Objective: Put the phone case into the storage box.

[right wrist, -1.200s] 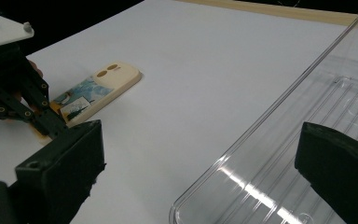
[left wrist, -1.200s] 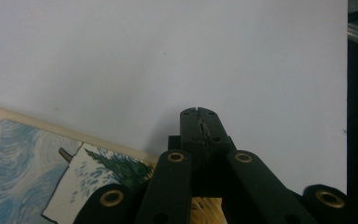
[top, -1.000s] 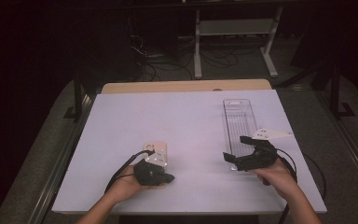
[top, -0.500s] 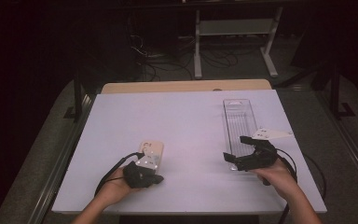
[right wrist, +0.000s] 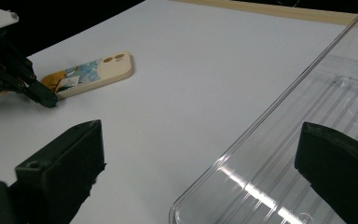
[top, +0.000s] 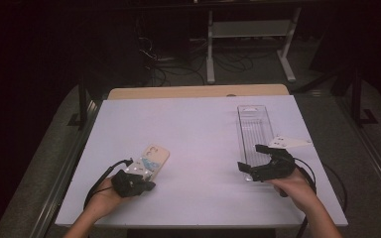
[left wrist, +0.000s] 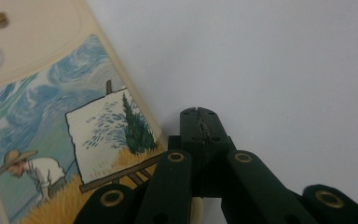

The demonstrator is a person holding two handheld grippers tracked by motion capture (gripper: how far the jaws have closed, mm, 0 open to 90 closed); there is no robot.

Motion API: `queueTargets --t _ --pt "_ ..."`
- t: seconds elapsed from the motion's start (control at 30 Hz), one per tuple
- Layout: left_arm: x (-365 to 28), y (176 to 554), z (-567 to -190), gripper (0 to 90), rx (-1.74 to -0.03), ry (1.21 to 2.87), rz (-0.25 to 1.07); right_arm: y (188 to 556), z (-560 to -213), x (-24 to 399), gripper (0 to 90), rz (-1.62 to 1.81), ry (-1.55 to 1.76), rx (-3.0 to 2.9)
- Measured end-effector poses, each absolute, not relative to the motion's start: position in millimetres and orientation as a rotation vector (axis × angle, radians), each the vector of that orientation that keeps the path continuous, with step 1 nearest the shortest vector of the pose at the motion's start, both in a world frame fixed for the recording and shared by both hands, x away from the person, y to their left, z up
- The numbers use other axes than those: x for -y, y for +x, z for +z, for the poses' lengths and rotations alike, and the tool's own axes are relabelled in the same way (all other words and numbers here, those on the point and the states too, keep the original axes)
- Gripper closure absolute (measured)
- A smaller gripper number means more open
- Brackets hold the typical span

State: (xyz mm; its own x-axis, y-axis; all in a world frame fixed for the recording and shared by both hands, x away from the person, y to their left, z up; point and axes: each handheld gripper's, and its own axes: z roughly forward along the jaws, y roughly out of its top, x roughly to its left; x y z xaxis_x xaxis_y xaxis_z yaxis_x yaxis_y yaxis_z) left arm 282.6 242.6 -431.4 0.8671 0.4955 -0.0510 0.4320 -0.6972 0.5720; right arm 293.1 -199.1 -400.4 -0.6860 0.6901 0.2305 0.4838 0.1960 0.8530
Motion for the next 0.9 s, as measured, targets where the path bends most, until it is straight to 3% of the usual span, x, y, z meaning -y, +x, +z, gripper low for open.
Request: queueTargets --t 0.37,0.63,0.77,0.9 --pt "-273 292 -432 89.9 -0.780 2.412 0.212 293 -400 199 0.9 1.489 1.129 -2.264" --pt "-271 292 -422 89.7 -0.728 2.362 0.203 293 -400 199 0.9 1.486 1.129 -2.263" --pt "-265 292 -412 81.2 -0.698 2.262 0.160 293 -400 199 0.9 1.487 1.129 -2.262" --pt "-258 293 -405 66.2 -0.651 2.187 0.160 293 -400 199 0.9 1.484 1.129 -2.264"
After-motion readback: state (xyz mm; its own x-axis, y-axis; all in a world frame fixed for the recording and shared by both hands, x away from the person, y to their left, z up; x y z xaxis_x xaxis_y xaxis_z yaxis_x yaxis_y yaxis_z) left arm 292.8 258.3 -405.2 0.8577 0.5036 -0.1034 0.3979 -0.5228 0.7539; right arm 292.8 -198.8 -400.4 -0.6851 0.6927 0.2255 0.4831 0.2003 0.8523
